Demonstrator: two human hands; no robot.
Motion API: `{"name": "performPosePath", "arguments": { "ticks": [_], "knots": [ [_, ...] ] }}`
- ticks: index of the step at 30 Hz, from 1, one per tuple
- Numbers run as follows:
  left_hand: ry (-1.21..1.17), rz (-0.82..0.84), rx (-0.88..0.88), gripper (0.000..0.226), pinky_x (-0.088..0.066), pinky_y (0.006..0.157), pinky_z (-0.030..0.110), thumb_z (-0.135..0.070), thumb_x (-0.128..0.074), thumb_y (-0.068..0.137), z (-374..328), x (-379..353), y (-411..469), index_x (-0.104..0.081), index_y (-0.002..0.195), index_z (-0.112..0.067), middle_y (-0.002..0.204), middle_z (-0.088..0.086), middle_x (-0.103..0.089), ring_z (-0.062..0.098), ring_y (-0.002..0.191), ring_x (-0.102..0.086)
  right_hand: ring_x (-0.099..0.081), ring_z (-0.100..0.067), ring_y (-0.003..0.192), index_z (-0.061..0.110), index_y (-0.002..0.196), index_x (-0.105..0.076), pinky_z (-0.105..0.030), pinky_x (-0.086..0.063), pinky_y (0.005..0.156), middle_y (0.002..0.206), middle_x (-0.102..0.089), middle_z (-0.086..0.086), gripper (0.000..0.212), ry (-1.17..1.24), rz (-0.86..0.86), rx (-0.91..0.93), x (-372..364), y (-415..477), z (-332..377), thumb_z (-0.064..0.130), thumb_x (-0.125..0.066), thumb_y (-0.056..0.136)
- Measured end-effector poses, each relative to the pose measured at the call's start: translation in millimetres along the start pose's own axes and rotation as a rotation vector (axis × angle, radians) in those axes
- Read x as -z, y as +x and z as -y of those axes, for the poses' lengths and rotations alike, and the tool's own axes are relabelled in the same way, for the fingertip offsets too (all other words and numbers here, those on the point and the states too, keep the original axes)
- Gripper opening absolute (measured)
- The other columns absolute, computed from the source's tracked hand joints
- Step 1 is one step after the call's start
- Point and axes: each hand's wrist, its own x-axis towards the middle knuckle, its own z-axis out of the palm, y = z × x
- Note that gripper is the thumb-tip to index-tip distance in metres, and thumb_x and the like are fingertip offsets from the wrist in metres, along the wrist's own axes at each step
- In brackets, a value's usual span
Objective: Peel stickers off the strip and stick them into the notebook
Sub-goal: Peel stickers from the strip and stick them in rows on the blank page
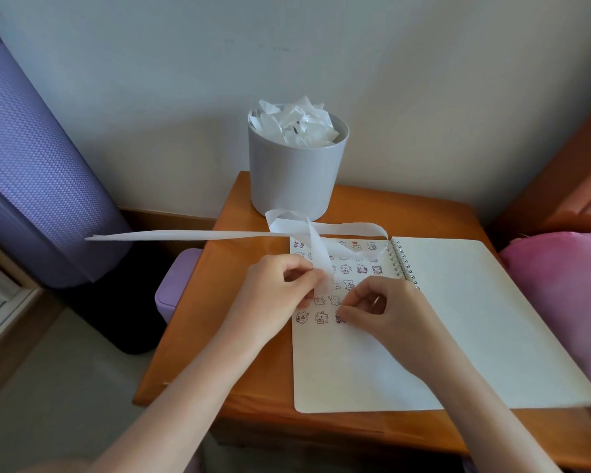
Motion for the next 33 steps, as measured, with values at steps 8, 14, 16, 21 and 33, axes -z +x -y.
{"name": "performPosePath", "arguments": {
  "ticks": [8,14,16,21,33],
  "knots": [
    [-0.005,-0.009,-0.001,0.018,-0.046,0.054,0.009,-0.023,-0.063,0.087,2,-1,0,-0.069,0.073,-0.014,0.066,-0.002,-0.067,0.004,0.055,-0.063,-0.043,0.003,0.054,0.027,0.077,-0.056,-0.015,-0.032,0.052,0.067,-0.052,0.01,0.017,-0.062,-0.01,0.007,-1,2,-3,0.024,-0.073,0.081],
    [0.017,-0.013,-0.013,0.017,-0.044,0.053,0.007,-0.024,-0.062,0.087,2,-2,-1,-0.069,0.075,-0.014,0.07,0.0,-0.069,0.003,0.055,-0.063,-0.044,-0.005,0.059,0.027,0.078,-0.055,-0.026,-0.039,0.059,0.069,-0.054,0.009,0.021,-0.082,-0.03,0.0,-4,1,-2,0.033,-0.075,0.077],
    [0.021,-0.009,-0.02,0.017,-0.044,0.053,0.006,-0.023,-0.062,0.087,1,-1,-1,-0.069,0.076,-0.013,0.071,0.001,-0.069,0.002,0.055,-0.063,-0.044,-0.005,0.059,0.028,0.078,-0.054,-0.023,-0.038,0.059,0.07,-0.054,0.009,0.018,-0.095,-0.026,0.005,-4,2,-3,0.029,-0.073,0.08],
    [0.028,-0.024,-0.038,0.012,-0.047,0.055,0.009,-0.022,-0.063,0.087,1,-2,-2,-0.068,0.077,-0.017,0.072,-0.001,-0.069,0.006,0.057,-0.064,-0.043,0.0,0.055,0.026,0.08,-0.057,-0.019,-0.035,0.057,0.068,-0.052,0.01,0.019,-0.037,0.021,0.005,-1,4,-6,0.028,-0.075,0.077],
    [0.197,-0.123,-0.152,0.012,-0.053,0.061,0.013,-0.027,-0.066,0.085,2,1,-3,-0.058,0.093,-0.029,0.084,-0.013,-0.068,0.0,0.077,-0.065,-0.059,-0.002,0.082,0.034,0.107,-0.064,-0.012,-0.045,0.067,0.108,-0.056,0.017,0.027,0.048,-0.261,0.176,20,25,-4,0.038,-0.068,0.081]
  ]
}}
